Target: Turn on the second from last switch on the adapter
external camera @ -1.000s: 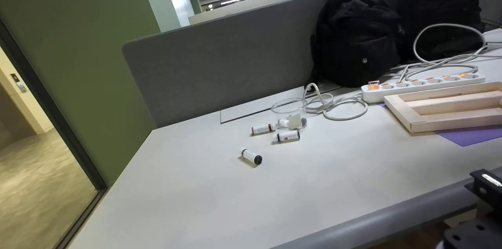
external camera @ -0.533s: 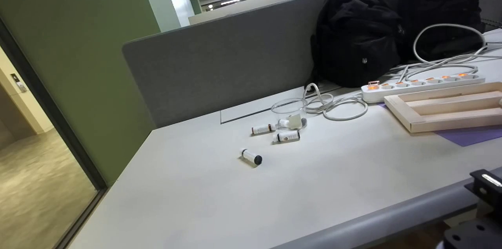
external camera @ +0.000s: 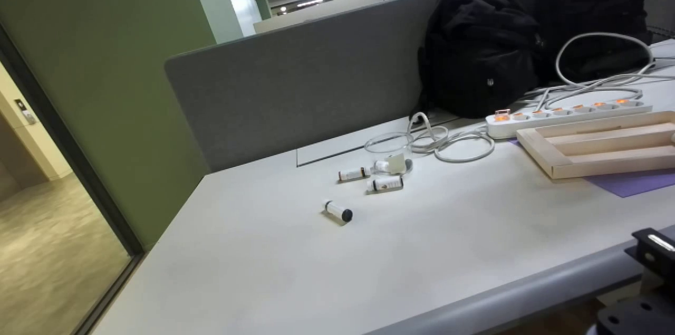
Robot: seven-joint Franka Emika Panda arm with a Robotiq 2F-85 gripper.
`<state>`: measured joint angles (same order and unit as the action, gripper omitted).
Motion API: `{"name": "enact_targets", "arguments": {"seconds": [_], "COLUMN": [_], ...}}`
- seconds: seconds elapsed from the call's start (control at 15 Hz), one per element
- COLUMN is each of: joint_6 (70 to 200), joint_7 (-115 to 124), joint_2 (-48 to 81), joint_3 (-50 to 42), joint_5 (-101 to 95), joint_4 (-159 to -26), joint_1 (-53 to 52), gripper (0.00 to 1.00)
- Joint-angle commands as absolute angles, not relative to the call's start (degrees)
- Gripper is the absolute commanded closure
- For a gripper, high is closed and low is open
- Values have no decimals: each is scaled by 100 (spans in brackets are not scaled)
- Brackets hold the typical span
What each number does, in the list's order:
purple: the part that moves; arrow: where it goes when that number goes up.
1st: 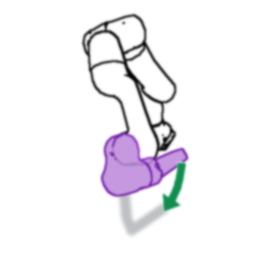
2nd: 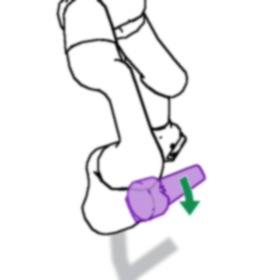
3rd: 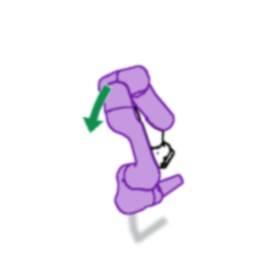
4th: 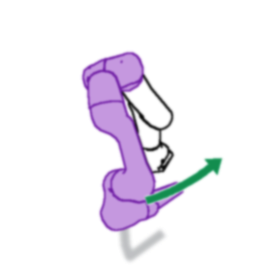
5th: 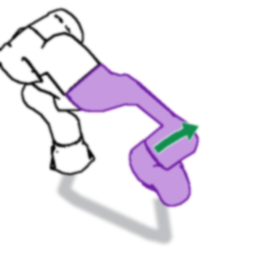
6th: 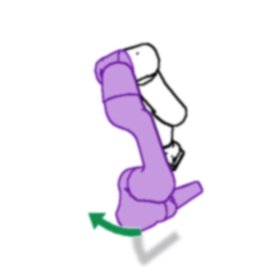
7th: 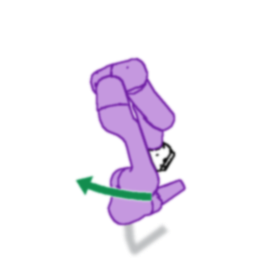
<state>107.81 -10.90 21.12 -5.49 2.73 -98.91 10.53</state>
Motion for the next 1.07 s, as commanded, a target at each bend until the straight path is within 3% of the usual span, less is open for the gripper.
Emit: {"name": "enact_targets", "arguments": {"seconds": [0.0,0.67,0.73,1.0], "joint_6": [10813,12472,12634,13106], "joint_7": [-861,-283,-242,-128], "joint_2": [2823,3984,4048,4121], "joint_3": [-340,-121,-132,-139], "joint_5": [555,874,851,836], "joint_4": [-9670,-9773,-9782,-9888], "joint_1": [897,549,536,535], "gripper": [25,96,100,100]}}
